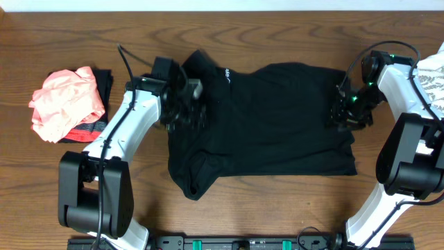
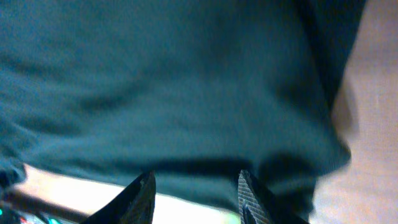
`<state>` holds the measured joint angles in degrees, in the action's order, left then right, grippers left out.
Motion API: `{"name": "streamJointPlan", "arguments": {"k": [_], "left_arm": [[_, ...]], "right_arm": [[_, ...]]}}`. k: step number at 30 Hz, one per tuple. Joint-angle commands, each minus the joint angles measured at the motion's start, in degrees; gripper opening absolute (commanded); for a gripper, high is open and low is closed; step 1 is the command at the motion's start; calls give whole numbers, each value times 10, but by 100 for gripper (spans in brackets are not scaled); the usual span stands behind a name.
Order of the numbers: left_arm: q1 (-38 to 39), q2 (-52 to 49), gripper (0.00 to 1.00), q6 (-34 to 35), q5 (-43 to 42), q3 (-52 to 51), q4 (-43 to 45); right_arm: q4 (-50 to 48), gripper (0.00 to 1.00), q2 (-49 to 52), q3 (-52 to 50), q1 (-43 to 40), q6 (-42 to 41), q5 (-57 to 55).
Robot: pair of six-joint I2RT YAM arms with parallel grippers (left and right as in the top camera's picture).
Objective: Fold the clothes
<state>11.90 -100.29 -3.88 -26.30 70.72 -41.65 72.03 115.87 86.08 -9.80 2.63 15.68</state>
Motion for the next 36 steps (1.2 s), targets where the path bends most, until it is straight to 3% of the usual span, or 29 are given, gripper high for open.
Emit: {"name": "streamJointPlan", "arguments": {"k": [1,5,8,12,17,22,29,36], "left_arm": [[1,4,64,14,83,16,99],[1,4,60,53,86,16,271],[1,3,59,85,86,16,338],[1,-9,60,92,87,16,356],[1,-43,77,127,86,16,375],[1,-71,85,178,74,16,430],[14,-111,85,229,74,16,489],[38,-170,79,268,80,16,545]], "right_arm": [[-27,40,-2,13,-3,9,50],[-77,39,-2,23,-3,6,62],[-102,40,-2,24,-3,-5,63],[-124,40,-2,24,-3,-4,62],[-146,40,-2,24,-4,-4,58],[-169,40,-2,24,-11,-4,51],[-187,40,-2,24,-38,-9,51],[-185,38,-2,24,-53,-13,51]]}}
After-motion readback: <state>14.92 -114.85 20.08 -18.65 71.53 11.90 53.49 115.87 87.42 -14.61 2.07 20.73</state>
